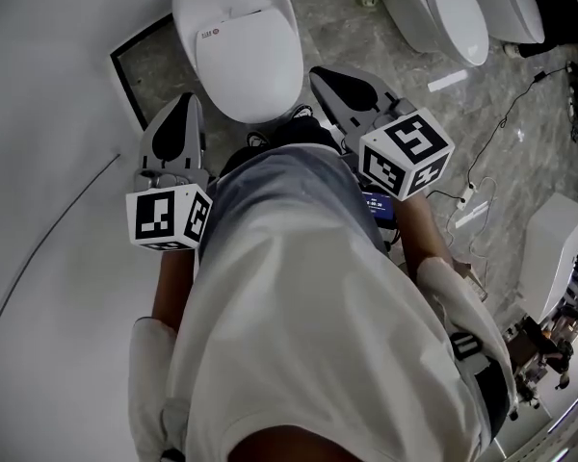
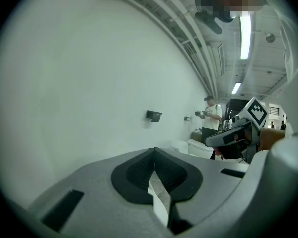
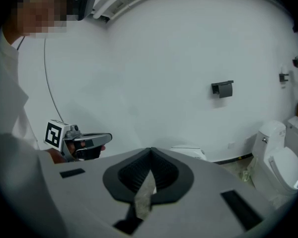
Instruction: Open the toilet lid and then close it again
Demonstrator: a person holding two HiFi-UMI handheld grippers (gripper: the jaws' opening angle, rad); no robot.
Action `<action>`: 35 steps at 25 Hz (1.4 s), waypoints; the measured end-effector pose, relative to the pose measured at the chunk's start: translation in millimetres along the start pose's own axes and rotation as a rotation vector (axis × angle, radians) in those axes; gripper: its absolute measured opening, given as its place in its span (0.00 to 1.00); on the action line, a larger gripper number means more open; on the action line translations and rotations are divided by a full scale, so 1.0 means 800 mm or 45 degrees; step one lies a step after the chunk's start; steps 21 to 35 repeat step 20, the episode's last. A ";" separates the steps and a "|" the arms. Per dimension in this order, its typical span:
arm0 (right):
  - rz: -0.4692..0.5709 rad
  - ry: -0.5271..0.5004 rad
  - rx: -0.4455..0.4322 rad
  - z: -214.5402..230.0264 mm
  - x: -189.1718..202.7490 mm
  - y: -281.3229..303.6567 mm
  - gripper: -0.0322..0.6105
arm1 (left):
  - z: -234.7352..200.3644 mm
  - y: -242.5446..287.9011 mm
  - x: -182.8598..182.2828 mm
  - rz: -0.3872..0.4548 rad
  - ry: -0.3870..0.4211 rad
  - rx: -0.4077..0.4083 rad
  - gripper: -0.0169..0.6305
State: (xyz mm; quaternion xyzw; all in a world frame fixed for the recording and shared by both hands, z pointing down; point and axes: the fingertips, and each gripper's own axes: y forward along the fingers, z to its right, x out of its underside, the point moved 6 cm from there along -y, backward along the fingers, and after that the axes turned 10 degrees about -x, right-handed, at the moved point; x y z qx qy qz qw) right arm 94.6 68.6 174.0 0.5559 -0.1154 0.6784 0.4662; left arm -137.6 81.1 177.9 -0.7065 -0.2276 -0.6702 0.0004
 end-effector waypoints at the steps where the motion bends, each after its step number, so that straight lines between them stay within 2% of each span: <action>1: -0.003 -0.004 0.007 0.001 0.000 0.000 0.06 | -0.001 0.001 -0.001 0.001 -0.005 -0.005 0.04; 8: -0.087 -0.053 0.007 -0.012 0.003 0.000 0.06 | -0.002 -0.012 -0.007 0.005 -0.045 -0.022 0.04; 18: -0.171 -0.081 -0.023 -0.031 0.015 0.005 0.07 | 0.007 -0.020 0.019 -0.110 0.000 0.030 0.04; 35: -0.180 -0.078 -0.022 -0.038 0.016 0.009 0.06 | 0.004 -0.024 0.021 -0.121 0.007 0.036 0.04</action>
